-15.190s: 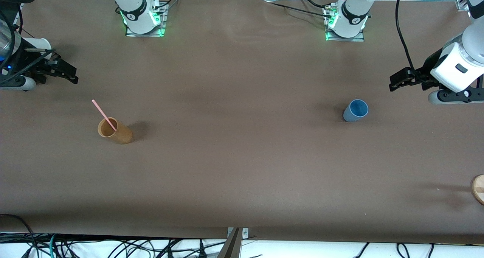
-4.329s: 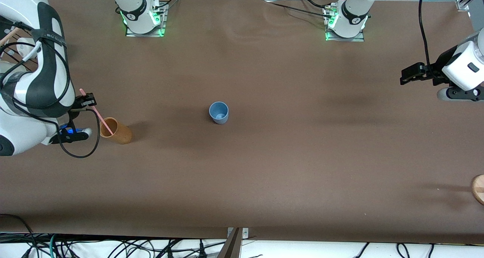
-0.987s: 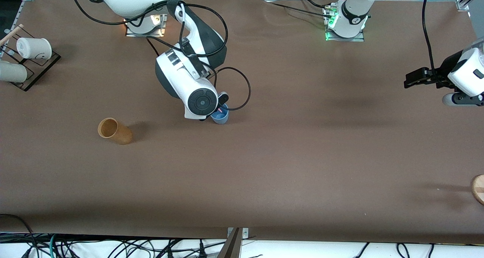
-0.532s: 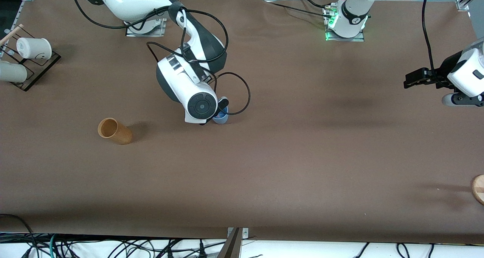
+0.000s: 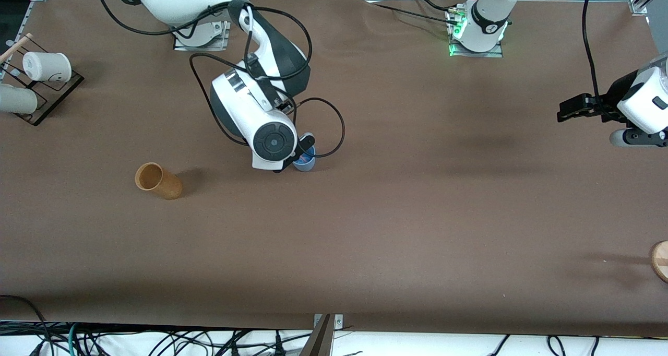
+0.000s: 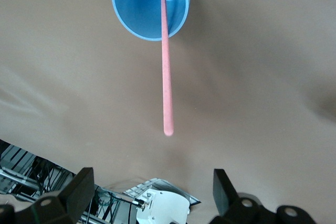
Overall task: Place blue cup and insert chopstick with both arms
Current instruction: 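Open the right gripper to release the chopstick and raise it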
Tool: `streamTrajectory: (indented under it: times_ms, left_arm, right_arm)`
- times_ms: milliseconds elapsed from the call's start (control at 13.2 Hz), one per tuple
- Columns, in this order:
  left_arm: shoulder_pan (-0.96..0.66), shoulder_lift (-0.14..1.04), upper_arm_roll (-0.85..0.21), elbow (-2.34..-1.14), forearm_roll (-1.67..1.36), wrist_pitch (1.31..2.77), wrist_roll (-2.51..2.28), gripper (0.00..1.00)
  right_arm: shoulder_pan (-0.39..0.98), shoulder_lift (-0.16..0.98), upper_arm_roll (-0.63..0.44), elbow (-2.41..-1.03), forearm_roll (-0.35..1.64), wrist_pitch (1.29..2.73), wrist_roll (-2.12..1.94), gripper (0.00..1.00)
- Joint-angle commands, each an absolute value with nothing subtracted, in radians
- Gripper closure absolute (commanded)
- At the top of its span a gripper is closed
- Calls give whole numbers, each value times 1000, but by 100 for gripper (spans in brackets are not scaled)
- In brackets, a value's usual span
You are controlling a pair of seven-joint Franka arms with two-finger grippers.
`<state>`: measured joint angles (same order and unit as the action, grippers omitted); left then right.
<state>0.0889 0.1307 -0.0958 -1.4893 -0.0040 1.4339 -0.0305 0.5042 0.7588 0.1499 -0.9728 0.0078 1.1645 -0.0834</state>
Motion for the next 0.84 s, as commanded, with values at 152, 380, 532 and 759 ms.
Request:
streamTrajectory:
  times_ms: [152,380,532,759]
  left_arm:
    - [91,141,-100,-1470,-6,1433,-12,0]
    - [91,141,-100,-1470,-6,1433,-12,0]
    - [91,141,-100,-1470,-6,1433,-12,0]
    - [91,141,-100,-1470,-6,1433,-12,0]
  right_arm:
    - [389,643,137,-979,17,1150,-86,0]
    - [281,609,138,-979,21,1160,-94,0]
    - [229,598,132,-980,15,1167,-86,0]
    - [178,577,88,-983,23,1195,-97,0]
